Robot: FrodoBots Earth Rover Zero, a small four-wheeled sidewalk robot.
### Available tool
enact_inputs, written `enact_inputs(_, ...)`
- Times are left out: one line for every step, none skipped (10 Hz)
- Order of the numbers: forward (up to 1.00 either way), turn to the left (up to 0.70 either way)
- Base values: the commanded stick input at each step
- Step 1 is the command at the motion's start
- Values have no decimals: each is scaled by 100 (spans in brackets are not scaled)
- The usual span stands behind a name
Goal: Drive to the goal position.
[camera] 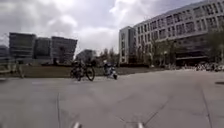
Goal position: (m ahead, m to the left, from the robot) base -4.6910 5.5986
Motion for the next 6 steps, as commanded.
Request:
enact_inputs(0,60)
enact_inputs(0,60)
enact_inputs(0,60)
enact_inputs(0,60)
enact_inputs(0,60)
enact_inputs(0,60)
